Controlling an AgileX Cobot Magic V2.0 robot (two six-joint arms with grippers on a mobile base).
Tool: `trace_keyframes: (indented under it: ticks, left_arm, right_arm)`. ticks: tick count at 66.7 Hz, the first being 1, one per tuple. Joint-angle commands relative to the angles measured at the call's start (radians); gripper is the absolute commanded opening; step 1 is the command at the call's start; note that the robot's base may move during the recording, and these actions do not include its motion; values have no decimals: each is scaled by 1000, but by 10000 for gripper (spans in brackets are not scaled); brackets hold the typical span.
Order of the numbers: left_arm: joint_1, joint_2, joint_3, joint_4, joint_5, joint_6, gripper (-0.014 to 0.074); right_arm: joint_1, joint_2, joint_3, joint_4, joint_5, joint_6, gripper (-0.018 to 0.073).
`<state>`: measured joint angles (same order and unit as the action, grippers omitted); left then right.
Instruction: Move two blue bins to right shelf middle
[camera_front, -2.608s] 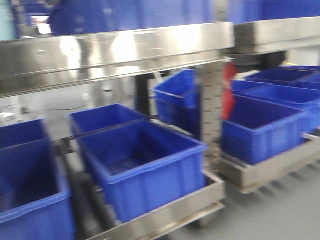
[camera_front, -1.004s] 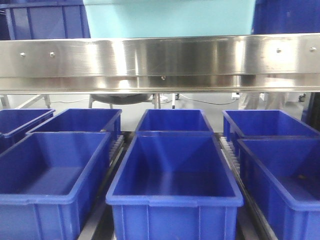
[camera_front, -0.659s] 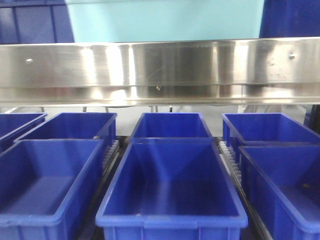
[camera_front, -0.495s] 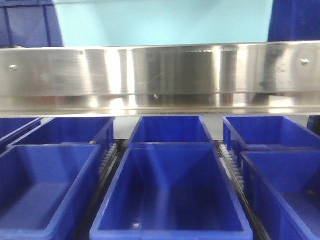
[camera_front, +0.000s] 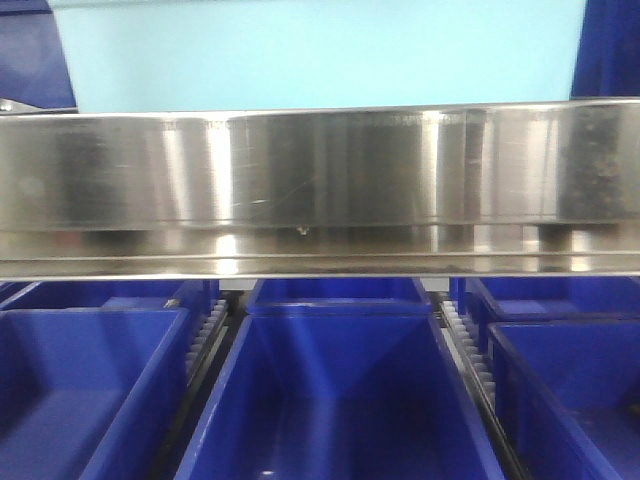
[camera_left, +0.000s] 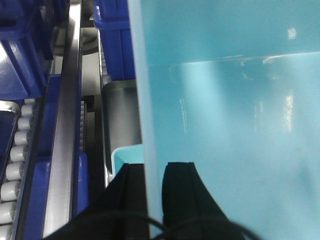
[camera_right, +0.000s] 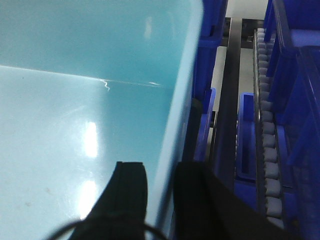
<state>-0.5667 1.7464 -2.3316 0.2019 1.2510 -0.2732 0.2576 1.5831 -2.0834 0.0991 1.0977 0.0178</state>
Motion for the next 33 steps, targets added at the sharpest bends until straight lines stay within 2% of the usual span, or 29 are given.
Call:
trace_keyframes:
  ticks: [1,33]
  left_arm:
    - [-9,-18,-16,-33,-30,7,-111]
    - [-9,-18,-16,-33,-30,7,-111]
  right_arm:
    - [-7,-1,-8,-35,-58,19,-165]
    - [-7,-1,-8,-35,-58,19,-165]
